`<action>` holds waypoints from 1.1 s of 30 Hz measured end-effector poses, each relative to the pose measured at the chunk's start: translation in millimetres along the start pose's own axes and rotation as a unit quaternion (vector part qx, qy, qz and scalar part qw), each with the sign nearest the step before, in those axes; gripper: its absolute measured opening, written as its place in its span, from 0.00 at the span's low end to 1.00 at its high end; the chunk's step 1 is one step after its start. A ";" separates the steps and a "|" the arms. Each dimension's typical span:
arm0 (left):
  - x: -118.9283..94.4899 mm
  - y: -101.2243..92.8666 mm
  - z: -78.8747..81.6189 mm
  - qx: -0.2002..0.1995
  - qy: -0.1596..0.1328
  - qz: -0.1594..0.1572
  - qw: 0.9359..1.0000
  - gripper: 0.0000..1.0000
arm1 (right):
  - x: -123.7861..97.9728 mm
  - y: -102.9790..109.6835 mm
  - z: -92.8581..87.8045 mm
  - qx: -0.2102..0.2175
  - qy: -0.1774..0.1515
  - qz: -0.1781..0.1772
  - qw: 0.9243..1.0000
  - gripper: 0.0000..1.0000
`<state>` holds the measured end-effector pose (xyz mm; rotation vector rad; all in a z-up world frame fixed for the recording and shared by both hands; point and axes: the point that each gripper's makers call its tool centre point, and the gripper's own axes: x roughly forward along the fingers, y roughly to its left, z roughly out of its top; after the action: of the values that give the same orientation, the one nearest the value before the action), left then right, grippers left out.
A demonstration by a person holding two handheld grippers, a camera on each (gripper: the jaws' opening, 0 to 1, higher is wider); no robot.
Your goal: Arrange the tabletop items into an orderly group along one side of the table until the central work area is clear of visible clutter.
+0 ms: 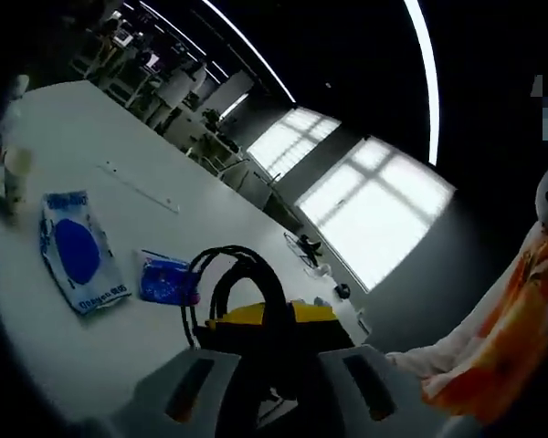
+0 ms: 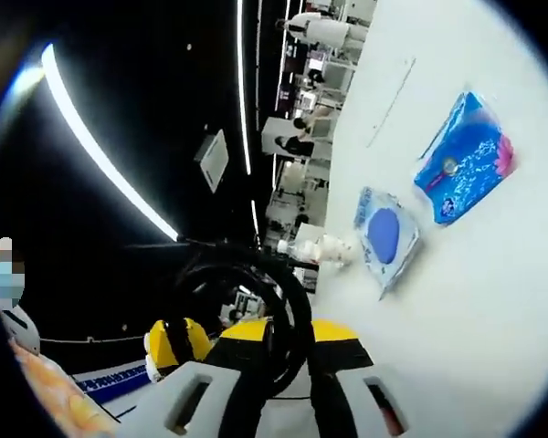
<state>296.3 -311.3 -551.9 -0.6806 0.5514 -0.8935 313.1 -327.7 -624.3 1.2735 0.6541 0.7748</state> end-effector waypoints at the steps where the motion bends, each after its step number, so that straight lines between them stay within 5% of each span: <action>1: -1.8 2.7 0.2 -0.002 -0.002 0.004 1.000 0.05 | -3.0 0.4 2.5 0.001 -0.002 -0.001 1.000 0.08; 8: -10.0 23.5 1.7 -0.018 -0.010 0.047 0.999 0.07 | -11.8 3.2 8.3 -0.007 -0.011 -0.005 1.000 0.06; 17: -14.0 55.6 -22.8 -0.016 0.038 0.113 0.993 0.07 | -20.8 11.7 9.8 -0.049 -0.001 -0.025 0.998 0.04; 22: -5.1 62.5 -32.8 -0.013 0.059 0.124 0.990 0.07 | -24.0 4.7 12.9 -0.098 0.007 -0.068 0.993 0.04; 33: -3.6 72.3 -44.1 0.001 0.073 0.136 0.988 0.14 | -27.3 -7.0 16.1 -0.094 -0.001 -0.094 0.991 0.03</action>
<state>301.4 -289.1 -633.5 -0.5257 0.7551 -0.6896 310.7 -359.8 -628.1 1.0251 0.6729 0.6625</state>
